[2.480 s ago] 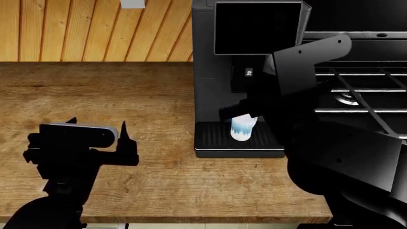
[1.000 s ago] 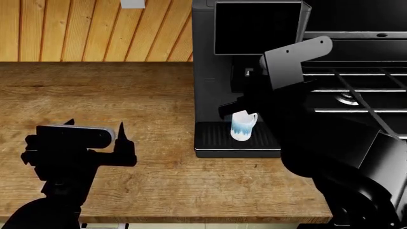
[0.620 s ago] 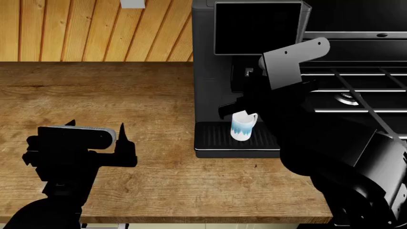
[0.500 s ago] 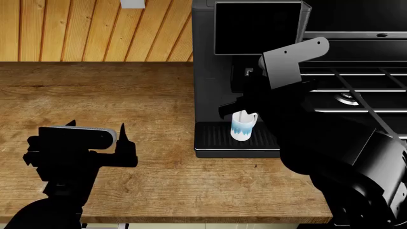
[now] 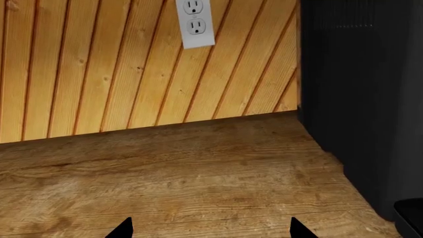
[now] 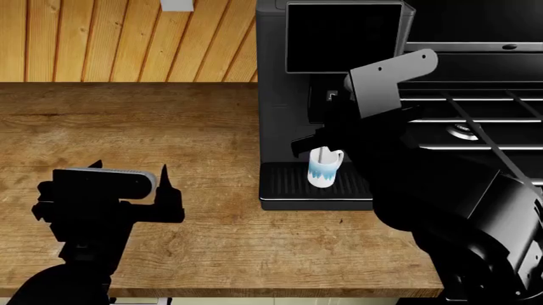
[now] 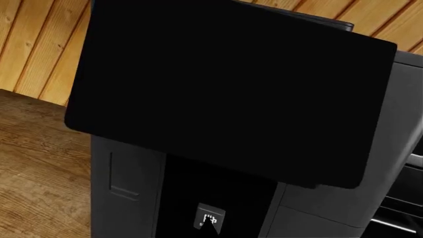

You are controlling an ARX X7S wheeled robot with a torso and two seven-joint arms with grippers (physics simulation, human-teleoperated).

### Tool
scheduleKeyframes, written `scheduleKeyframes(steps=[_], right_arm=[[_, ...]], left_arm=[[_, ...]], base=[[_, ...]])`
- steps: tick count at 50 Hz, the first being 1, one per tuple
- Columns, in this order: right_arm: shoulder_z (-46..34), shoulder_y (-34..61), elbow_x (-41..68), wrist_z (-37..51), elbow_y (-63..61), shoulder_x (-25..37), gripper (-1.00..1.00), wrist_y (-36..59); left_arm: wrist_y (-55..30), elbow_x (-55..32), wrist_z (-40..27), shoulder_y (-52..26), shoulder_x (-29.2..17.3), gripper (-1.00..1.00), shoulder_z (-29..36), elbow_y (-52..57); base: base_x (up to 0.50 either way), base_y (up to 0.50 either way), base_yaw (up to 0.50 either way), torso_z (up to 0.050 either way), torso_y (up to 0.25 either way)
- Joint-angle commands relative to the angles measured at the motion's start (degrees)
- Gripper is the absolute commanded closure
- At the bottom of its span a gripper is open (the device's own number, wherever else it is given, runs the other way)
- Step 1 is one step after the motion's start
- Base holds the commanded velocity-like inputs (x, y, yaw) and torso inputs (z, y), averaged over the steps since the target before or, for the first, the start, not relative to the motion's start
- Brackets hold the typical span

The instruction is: Press the button on the coffee machine to serve coffee.

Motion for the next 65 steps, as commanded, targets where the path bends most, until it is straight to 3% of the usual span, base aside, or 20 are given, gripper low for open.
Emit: scheduleKeyframes(steps=[1, 16, 45, 60, 61, 65], right_arm=[[0.3, -0.4, -0.1, -0.1, 0.7, -0.2, 1.00, -0.2], [0.2, -0.8, 0.2, 0.2, 0.3, -0.1, 1.00, -0.4], [2.9, -3.1, 7.5, 9.1, -11.8, 0.7, 1.00, 5.5], [8.4, -11.6, 9.2, 11.8, -20.5, 5.8, 1.00, 1.1], [8.7, -12.5, 8.9, 11.0, -21.0, 6.4, -1.00, 0.1], [10.7, -14.9, 11.1, 11.9, -23.4, 8.1, -1.00, -0.1]], left_arm=[[0.4, -1.0, 0.5, 0.0, 0.0, -1.00, -0.9, -0.1], [0.9, -1.5, 0.3, 0.4, -0.2, -1.00, -1.1, -0.3], [1.1, -2.0, -0.3, 0.4, -0.5, -1.00, -0.6, -0.5], [1.0, -2.3, -0.8, 0.3, -0.5, -1.00, -0.3, -0.2], [1.0, -2.3, -0.9, 0.4, -0.5, -1.00, -0.2, -0.2], [1.5, -2.3, -0.9, 1.0, -0.7, -1.00, -0.3, -0.1]], base=[[0.00, 0.00, 0.00, 0.000, 0.000], [0.00, 0.00, 0.00, 0.000, 0.000], [0.00, 0.00, 0.00, 0.000, 0.000], [0.00, 0.00, 0.00, 0.000, 0.000], [0.00, 0.00, 0.00, 0.000, 0.000], [0.00, 0.00, 0.00, 0.000, 0.000]])
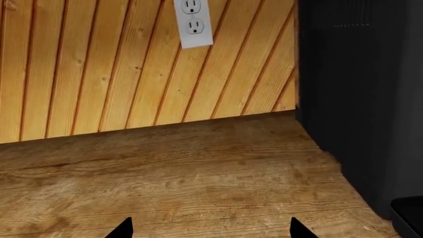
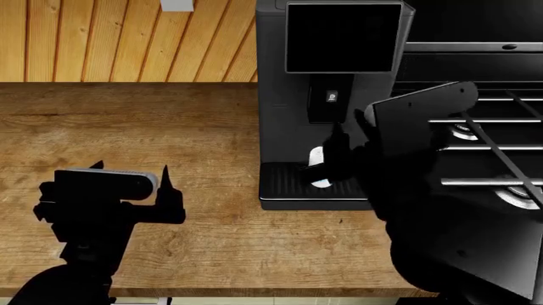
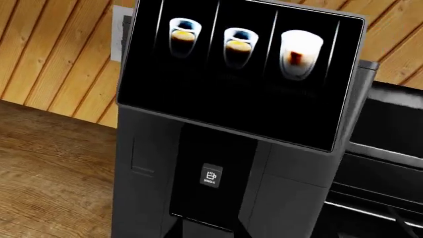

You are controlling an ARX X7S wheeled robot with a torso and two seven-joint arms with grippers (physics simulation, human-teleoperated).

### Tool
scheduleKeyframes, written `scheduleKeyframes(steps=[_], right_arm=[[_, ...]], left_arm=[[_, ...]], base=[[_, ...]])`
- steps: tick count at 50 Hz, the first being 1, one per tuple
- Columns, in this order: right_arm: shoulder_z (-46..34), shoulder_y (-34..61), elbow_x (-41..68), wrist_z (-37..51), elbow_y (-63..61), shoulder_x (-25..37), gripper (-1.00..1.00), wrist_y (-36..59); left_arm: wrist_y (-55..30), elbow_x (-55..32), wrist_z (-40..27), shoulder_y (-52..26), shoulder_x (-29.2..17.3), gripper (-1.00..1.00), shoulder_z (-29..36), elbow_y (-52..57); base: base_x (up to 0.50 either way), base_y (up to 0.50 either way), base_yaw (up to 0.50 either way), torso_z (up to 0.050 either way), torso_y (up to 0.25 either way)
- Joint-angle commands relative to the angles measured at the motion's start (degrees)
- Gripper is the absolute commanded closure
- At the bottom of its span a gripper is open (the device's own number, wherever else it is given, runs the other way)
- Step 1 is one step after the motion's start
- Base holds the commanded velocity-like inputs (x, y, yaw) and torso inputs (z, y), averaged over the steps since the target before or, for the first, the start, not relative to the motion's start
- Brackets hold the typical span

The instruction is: Press the button on the coffee machine to serve coffee.

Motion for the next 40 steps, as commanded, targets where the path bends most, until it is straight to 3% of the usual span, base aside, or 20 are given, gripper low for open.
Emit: scheduleKeyframes(steps=[1, 11, 26, 28, 30, 40], right_arm=[[5.1, -6.3, 2.8, 1.8, -6.5, 3.8, -1.00, -2.3], [10.4, -13.4, 2.7, 2.4, -10.4, 7.5, -1.00, -7.0], [19.1, -34.2, -2.9, -1.9, -13.2, 12.4, -1.00, -18.5], [17.8, -34.0, -1.9, -1.1, -13.4, 14.1, -1.00, -15.5], [21.0, -37.9, -2.2, -3.6, -13.5, 13.0, -1.00, -20.6], [22.9, -47.4, -7.6, -5.6, -10.9, 13.4, -1.00, -24.6]], left_arm=[[0.8, -0.9, 0.4, 0.8, 0.0, -1.00, -0.8, 0.1], [1.7, -1.0, 0.3, 1.2, -0.2, -1.00, -0.9, 0.1], [5.0, -0.8, 0.7, 4.0, -0.9, -1.00, -0.8, -0.6], [6.4, -0.4, 0.6, 5.3, -1.2, -1.00, -1.4, -1.1], [7.2, -0.5, 0.9, 6.3, -1.3, -1.00, -1.5, -1.4], [8.8, -0.7, 1.0, 7.7, -1.4, -1.00, -2.0, -1.7]], base=[[0.00, 0.00, 0.00, 0.000, 0.000], [0.00, 0.00, 0.00, 0.000, 0.000], [0.00, 0.00, 0.00, 0.000, 0.000], [0.00, 0.00, 0.00, 0.000, 0.000], [0.00, 0.00, 0.00, 0.000, 0.000], [0.00, 0.00, 0.00, 0.000, 0.000]])
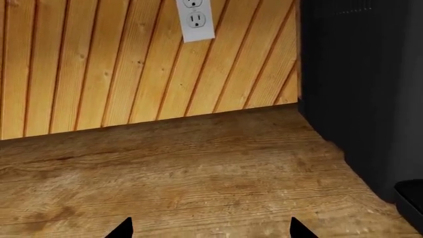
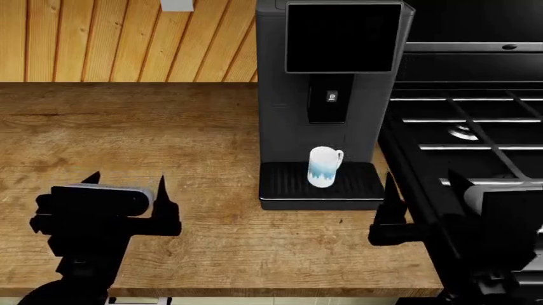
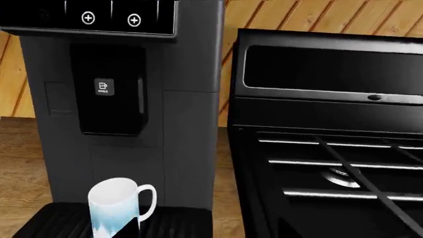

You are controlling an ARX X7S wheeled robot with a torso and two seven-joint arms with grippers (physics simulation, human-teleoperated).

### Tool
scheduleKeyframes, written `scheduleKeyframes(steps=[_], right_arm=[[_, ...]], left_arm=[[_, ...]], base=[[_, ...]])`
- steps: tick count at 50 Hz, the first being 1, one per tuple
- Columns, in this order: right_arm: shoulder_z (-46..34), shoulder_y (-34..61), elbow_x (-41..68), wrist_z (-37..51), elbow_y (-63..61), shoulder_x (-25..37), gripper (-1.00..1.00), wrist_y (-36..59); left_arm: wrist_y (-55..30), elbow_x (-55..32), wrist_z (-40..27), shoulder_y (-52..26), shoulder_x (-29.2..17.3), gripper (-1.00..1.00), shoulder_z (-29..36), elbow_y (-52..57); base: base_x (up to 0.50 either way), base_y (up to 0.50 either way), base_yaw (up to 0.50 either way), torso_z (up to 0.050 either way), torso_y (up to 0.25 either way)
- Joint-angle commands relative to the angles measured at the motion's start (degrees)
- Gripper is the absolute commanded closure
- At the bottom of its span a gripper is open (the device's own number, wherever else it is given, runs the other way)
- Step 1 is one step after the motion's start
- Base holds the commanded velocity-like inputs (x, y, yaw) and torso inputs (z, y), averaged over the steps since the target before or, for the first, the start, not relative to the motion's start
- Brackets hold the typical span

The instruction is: Press the button on the coffee machine to serve coffee.

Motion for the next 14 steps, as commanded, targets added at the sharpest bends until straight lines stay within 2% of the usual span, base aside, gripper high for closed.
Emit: scheduleKeyframes(steps=[1, 14], right_arm=[[3.8, -11.0, -4.4, -3.1, 1.5, 0.4, -1.00, -5.9], [4.9, -15.1, -6.1, -3.7, 2.1, 0.8, -1.00, -7.4]], left_arm=[[3.2, -0.6, 0.8, 2.7, 0.0, -1.00, -1.2, -1.0], [5.1, -0.1, 0.5, 4.0, -0.2, -1.00, -1.0, -3.1]], base=[[0.00, 0.00, 0.00, 0.000, 0.000], [0.00, 0.00, 0.00, 0.000, 0.000]])
